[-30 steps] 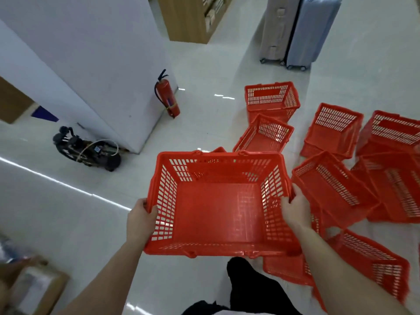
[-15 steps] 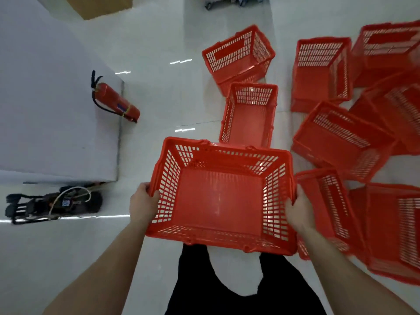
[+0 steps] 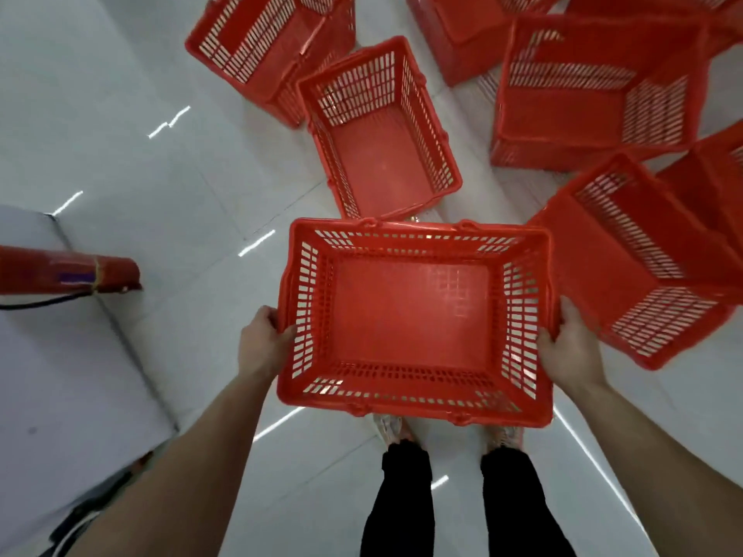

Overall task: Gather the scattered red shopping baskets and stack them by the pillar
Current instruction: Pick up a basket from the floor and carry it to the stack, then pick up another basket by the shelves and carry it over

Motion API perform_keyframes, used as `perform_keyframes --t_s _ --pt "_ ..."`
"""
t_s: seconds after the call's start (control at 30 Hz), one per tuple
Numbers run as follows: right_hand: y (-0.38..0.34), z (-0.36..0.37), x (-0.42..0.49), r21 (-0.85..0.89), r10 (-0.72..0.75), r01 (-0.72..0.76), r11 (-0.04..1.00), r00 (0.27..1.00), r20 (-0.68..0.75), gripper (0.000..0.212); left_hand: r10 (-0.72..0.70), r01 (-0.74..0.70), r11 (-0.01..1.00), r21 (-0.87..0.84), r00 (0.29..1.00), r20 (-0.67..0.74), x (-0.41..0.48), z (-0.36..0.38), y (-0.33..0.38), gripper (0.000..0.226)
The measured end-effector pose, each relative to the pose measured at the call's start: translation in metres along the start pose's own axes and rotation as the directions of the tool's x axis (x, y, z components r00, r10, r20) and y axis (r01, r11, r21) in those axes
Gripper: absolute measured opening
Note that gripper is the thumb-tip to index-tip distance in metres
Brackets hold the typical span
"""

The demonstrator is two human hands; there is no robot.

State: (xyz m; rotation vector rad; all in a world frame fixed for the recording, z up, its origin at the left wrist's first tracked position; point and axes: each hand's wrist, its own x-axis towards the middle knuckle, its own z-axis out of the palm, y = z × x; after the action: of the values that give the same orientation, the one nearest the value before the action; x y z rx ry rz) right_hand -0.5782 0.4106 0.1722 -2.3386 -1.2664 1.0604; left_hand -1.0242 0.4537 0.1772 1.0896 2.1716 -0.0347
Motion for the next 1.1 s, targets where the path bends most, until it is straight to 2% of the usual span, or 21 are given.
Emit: perform_keyframes --t_s 0.17,0.3,0.37,0.47,0.6,0.77,0.9,1.1 --pt "0.042 0.059 -0.003 0.031 0.047 -0.047 0.998 0.999 0.011 0.063 0.001 -0.002 0.999 0.046 1.0 0.021 0.038 0.049 -0.034 0.032" --pt "0.056 0.094 0.007 0.052 0.095 -0.102 0.993 0.987 0.129 0.068 -0.069 0.048 0.993 0.108 0.978 0.196 0.05 0.076 -0.059 0.063" --pt "0.058 0.098 0.012 -0.05 0.146 -0.138 0.989 0.97 0.194 0.069 -0.076 0.024 0.977 0.213 0.968 0.239 0.046 0.082 -0.062 0.078" --pt "0.044 0.077 0.01 -0.398 0.241 -0.129 0.908 0.939 0.246 0.065 -0.008 -0.081 0.933 0.35 0.969 0.246 0.021 0.078 -0.048 0.088" --pt "0.006 0.001 -0.025 -0.539 0.236 -0.061 0.84 0.935 0.263 0.066 0.151 -0.277 0.873 0.4 0.936 0.319 -0.05 0.048 0.012 0.07" --pt "-0.032 -0.151 -0.097 -0.561 0.204 -0.079 0.824 0.965 0.164 0.059 0.315 -0.478 0.751 0.456 0.865 0.389 -0.176 0.008 0.126 0.073" --pt "-0.025 -0.277 -0.172 -0.455 0.216 -0.184 0.871 0.976 0.02 0.06 0.476 -0.65 0.601 0.465 0.759 0.445 -0.29 -0.01 0.22 0.074" --pt "0.04 -0.423 -0.276 -0.38 0.297 -0.333 0.863 0.943 -0.153 0.065 0.673 -0.816 0.381 0.435 0.567 0.474 -0.466 -0.003 0.344 0.072"
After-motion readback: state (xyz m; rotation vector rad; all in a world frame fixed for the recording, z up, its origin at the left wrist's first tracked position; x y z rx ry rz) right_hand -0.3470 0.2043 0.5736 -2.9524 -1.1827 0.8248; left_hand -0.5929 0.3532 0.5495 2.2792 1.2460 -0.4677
